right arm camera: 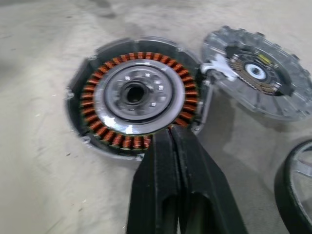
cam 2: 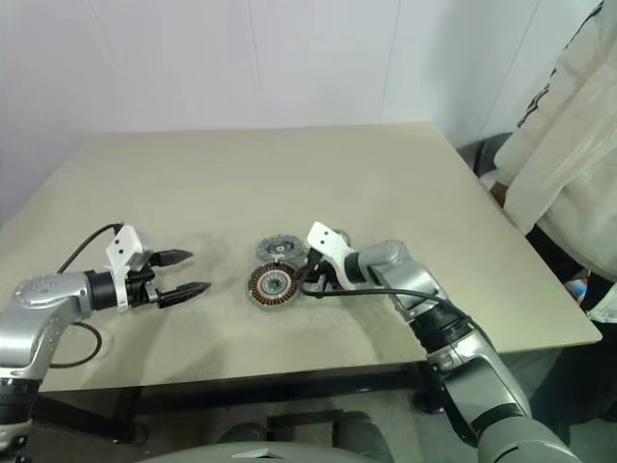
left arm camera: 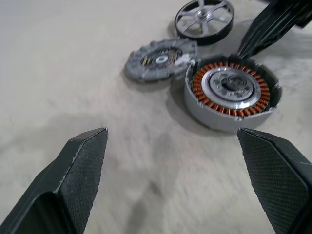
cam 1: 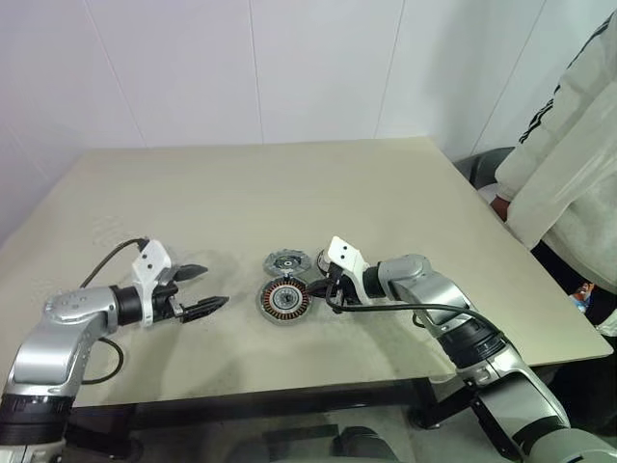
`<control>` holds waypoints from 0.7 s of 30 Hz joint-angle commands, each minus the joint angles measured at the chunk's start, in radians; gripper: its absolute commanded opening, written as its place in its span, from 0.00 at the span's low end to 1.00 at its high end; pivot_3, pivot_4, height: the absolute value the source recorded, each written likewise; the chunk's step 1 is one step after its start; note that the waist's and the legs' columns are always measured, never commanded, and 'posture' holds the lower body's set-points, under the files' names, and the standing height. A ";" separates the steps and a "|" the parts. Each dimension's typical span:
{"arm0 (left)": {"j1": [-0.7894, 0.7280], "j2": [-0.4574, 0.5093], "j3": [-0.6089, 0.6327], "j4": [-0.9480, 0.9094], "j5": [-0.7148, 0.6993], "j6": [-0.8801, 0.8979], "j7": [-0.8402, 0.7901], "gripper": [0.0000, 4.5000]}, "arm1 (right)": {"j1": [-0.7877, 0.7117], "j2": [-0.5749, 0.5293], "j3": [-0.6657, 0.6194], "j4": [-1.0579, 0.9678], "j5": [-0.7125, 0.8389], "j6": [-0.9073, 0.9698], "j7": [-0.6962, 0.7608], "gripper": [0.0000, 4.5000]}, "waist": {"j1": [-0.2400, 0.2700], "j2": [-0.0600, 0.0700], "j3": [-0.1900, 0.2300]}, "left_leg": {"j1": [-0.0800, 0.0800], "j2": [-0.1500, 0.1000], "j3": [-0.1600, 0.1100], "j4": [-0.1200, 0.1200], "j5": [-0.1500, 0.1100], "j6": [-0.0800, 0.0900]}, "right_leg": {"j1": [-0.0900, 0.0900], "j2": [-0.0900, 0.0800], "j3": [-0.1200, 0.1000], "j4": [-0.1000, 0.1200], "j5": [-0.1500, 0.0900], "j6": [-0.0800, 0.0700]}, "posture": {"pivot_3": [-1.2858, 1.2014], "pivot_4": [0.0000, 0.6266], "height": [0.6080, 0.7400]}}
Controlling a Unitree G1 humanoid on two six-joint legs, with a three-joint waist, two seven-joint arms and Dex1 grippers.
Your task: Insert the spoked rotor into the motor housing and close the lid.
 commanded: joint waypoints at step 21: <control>0.101 0.006 0.086 -0.092 -0.053 -0.030 0.069 1.00 | -0.095 0.064 0.085 0.039 -0.096 -0.052 0.047 0.01 | -0.001 0.001 0.000 | 0.000 0.000 0.000 -0.001 0.000 0.000 | 0.000 -0.001 -0.001 0.000 0.000 0.000 | 0.52 0.00 1.00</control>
